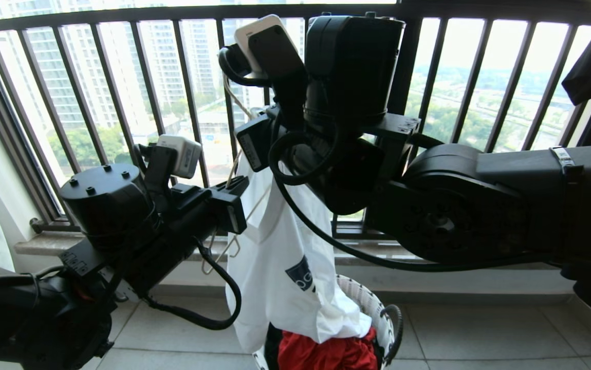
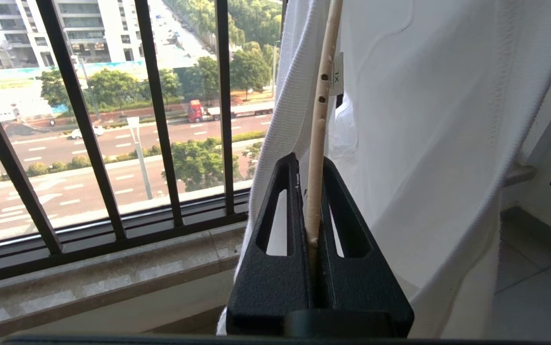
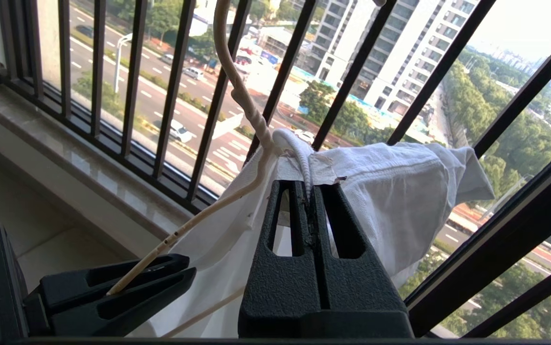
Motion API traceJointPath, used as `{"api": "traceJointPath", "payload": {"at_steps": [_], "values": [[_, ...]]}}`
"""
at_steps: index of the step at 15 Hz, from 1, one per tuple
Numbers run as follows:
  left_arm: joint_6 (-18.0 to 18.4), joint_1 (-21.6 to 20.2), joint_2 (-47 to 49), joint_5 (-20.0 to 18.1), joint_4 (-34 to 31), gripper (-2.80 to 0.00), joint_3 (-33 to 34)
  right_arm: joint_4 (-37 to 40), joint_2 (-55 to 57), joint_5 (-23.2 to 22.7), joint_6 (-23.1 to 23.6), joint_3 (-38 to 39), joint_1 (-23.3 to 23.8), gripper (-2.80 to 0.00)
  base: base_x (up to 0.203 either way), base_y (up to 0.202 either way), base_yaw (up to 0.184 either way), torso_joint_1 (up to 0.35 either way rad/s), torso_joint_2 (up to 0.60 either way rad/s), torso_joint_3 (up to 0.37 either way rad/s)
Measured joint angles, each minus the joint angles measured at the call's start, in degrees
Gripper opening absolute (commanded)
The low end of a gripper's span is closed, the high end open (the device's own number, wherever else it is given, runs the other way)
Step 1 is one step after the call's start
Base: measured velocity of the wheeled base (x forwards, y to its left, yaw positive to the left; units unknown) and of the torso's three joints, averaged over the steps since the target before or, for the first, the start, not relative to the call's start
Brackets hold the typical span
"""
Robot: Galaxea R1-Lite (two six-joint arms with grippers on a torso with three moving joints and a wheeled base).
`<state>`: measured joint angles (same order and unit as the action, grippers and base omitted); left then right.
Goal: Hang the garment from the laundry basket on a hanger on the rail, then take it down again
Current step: Hang the clothes on the clothes rack
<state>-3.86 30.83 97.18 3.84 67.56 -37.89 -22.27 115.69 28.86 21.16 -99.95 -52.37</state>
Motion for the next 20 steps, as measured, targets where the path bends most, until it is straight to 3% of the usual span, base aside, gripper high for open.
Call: {"api": "traceJointPath", "payload": {"at_steps": [6, 7, 15, 20], "values": [[-0.31, 0.7, -0.44, -0.01, 0.05, -2.8, 0.0, 0.0, 0.56, 0.0, 0.48, -0.64, 0.0, -2.8, 0.0, 0.0, 0.0, 0.0, 0.0, 0.0], [-0.4, 0.7, -0.58, -0.01, 0.07, -2.8, 0.0, 0.01, 0.6, 0.0, 0.5, -0.63, -0.05, 0.0, 0.0, 0.0, 0.0, 0.0, 0.0, 0.0], [-0.78, 0.58, -1.4, 0.01, 0.1, -2.8, -0.26, -0.24, 0.13, 0.16, 0.22, 0.21, -0.18, 0.0, 0.0, 0.0, 0.0, 0.0, 0.0, 0.0], [-1.21, 0.34, -1.84, 0.06, 0.07, -2.8, -0.52, -0.24, -3.46, 0.68, 0.06, 5.44, -0.62, 0.0, 0.0, 0.0, 0.0, 0.0, 0.0, 0.0]]}}
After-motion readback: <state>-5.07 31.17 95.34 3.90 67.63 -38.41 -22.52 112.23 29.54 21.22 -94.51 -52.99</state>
